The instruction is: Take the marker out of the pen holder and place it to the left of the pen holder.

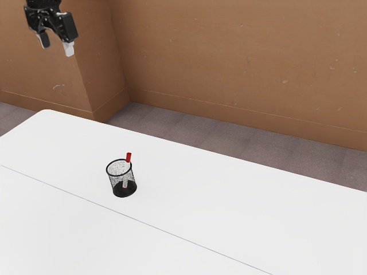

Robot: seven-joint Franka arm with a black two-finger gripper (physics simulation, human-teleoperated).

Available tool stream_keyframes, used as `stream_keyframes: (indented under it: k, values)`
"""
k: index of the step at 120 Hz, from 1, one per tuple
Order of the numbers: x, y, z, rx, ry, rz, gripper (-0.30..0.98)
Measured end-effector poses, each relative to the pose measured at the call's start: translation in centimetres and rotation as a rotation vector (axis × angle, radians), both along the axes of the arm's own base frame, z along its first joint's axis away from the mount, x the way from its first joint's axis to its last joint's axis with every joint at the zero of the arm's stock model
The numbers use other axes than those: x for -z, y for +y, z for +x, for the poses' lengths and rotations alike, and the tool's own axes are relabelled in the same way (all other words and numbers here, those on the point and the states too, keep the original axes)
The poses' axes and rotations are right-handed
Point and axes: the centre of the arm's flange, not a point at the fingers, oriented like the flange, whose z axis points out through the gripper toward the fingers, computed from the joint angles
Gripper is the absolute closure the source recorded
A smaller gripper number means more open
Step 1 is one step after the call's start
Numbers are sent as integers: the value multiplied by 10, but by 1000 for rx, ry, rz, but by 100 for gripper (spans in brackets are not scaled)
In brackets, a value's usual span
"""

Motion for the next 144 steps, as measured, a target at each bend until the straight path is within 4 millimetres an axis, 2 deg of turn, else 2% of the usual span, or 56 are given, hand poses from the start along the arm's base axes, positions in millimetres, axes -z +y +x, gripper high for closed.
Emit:
stream_keyframes:
  k: [12, 16, 20, 24, 29, 36, 41, 44, 50, 54, 61, 66, 77, 94, 114, 127, 144]
  values:
    - [17, -21, 12, 5, 31, 0, 0]
    - [16, -27, 5, 6, 23, 1, 0]
    - [23, -38, -2, 16, 19, 5, 0]
    - [49, -50, -6, 29, 42, 22, 0]
    - [94, -66, -3, 47, 96, 35, 0]
    - [151, -88, 22, 77, 150, 38, 0]
    - [193, -97, 51, 80, 176, 26, 0]
    - [217, -86, 70, 49, 185, 12, 0]
    - [274, -44, 103, -54, 209, -11, 0]
    - [309, -28, 124, -104, 219, -12, 0]
    - [360, -24, 155, -146, 219, -4, 0]
    - [380, -29, 166, -160, 210, -1, 0]
    - [396, -46, 179, -182, 167, 3, 0]
    - [397, -51, 182, -288, 131, -5, 0]
    - [401, -40, 150, -443, 236, 31, 0]
    - [398, -53, 130, -490, 282, 46, 0]
    - [396, -65, 118, -536, 309, 72, 0]
